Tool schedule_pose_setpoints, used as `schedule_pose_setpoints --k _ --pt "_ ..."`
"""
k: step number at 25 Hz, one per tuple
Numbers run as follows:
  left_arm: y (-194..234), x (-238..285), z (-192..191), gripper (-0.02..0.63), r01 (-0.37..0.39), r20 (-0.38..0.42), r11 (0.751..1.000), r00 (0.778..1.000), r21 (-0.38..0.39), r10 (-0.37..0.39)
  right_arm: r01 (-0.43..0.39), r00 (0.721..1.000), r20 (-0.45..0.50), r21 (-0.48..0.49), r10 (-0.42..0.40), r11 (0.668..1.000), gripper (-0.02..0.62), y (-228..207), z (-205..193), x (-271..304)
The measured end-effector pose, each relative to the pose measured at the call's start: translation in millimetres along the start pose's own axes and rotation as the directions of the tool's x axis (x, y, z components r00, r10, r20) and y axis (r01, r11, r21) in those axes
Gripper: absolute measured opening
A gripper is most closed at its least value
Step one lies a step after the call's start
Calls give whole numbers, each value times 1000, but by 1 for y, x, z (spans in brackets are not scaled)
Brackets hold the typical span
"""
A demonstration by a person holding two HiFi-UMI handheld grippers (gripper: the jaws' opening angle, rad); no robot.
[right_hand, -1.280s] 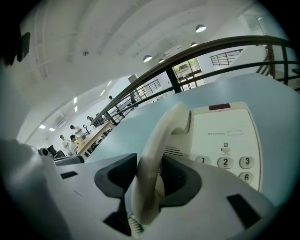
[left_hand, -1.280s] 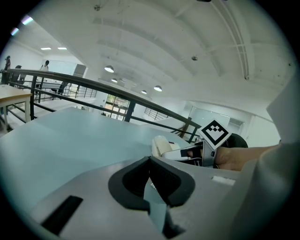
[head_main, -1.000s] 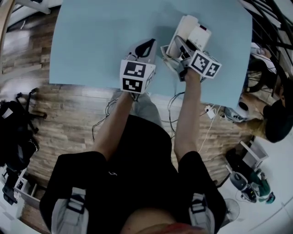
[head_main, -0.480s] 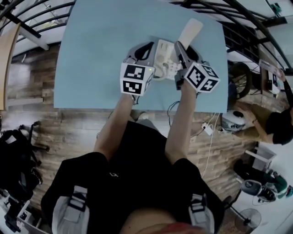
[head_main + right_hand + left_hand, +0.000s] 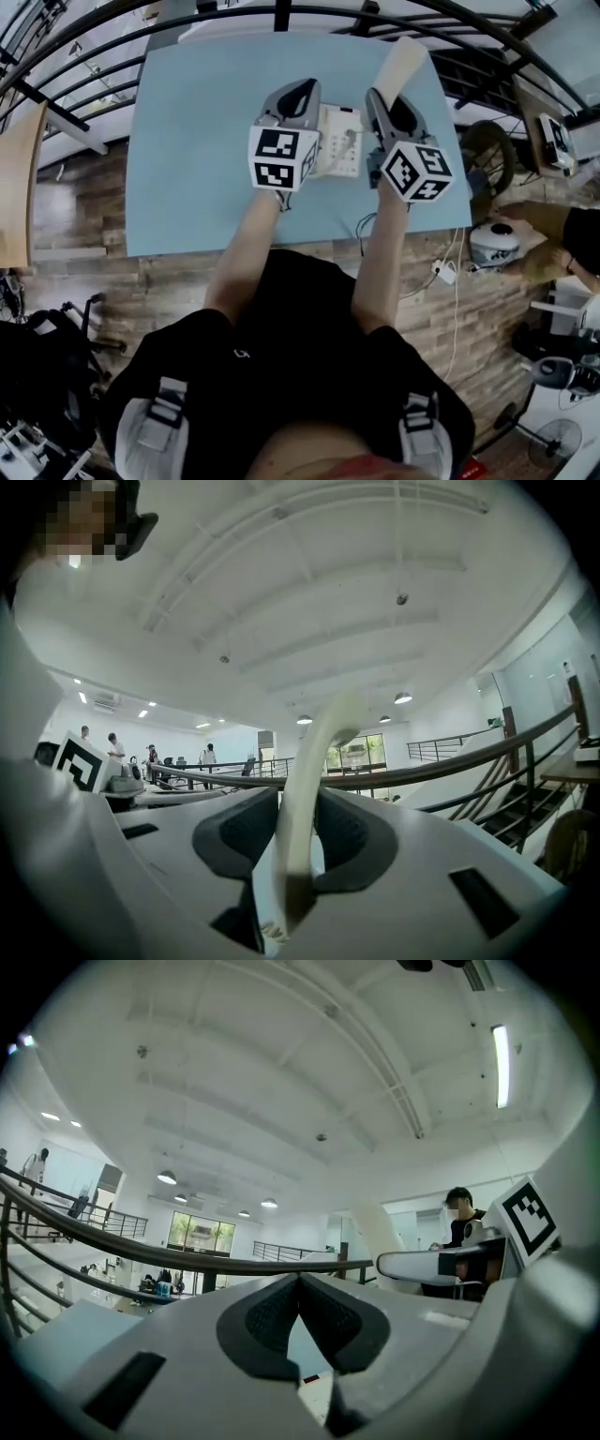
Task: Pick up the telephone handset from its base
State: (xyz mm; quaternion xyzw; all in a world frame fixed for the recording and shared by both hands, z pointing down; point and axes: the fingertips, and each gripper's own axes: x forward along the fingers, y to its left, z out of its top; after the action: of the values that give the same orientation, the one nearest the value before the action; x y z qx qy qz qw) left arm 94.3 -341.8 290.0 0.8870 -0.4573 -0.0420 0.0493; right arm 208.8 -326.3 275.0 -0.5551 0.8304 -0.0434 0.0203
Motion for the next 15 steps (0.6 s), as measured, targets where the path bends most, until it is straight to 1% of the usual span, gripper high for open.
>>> schedule_pose_setpoints --k 5,15 --pt "0 5 -6 0 -2 -12 1000 1000 -1 2 -13 1000 0 14 13 1000 114 -5 -5 1" --pt "-1 6 -8 0 -7 -15 1000 1000 0 7 -22 1000 -21 -22 22 1000 114 -6 -10 1"
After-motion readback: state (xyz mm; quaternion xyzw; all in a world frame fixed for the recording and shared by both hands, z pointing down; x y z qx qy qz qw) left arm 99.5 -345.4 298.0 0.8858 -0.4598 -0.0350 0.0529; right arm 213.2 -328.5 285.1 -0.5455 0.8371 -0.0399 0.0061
